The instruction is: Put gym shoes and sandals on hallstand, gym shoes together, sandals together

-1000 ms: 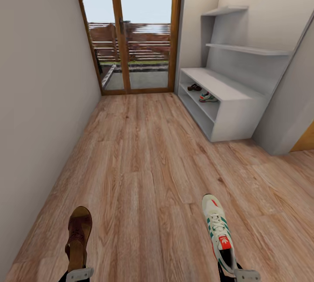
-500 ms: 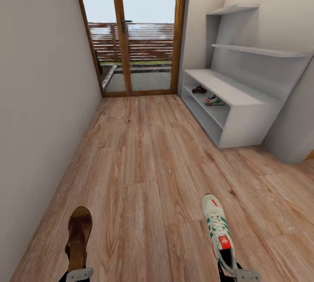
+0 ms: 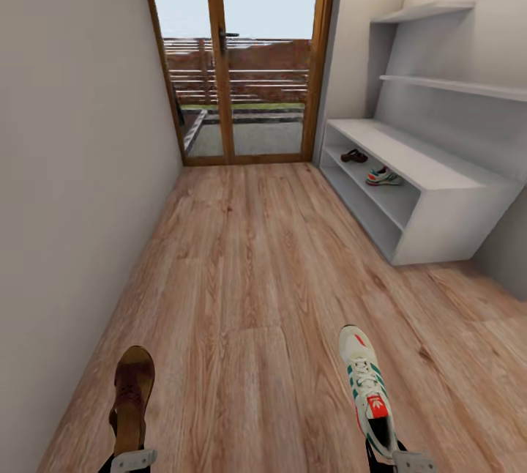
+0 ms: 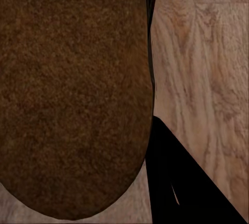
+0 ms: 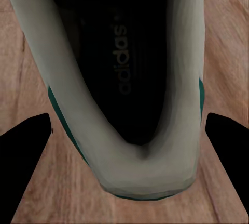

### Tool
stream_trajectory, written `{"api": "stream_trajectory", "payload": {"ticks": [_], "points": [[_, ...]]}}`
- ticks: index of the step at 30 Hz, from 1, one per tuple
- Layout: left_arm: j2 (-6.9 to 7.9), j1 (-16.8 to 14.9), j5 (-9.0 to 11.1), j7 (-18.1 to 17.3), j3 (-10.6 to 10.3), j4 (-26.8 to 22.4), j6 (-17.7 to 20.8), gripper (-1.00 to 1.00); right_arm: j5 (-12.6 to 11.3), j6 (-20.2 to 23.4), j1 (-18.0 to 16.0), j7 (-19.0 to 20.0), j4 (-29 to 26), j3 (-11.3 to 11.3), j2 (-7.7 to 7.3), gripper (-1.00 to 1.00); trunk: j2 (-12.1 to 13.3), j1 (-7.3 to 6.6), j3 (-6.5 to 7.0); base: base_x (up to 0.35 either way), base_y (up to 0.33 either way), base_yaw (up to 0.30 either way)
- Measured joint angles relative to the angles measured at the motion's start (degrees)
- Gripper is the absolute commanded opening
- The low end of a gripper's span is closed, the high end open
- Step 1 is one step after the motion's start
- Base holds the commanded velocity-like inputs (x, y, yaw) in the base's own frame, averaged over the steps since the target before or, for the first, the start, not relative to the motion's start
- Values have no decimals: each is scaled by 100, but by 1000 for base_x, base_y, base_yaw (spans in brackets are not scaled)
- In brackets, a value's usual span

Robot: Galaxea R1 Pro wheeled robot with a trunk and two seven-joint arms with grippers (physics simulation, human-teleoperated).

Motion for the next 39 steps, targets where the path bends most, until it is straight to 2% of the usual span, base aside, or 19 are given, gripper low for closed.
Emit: {"api": "stream_trajectory", "payload": {"ticks": [13, 39], "points": [[0, 0, 4, 0, -3, 1, 2, -100, 5, 0, 1, -1, 9, 0, 0, -100, 0, 0, 0, 318, 142, 0], [0, -1, 2, 0, -7, 3, 0, -100, 11, 0, 1, -3, 9, 0, 0, -100, 0, 0, 0, 337, 6, 0]]}}
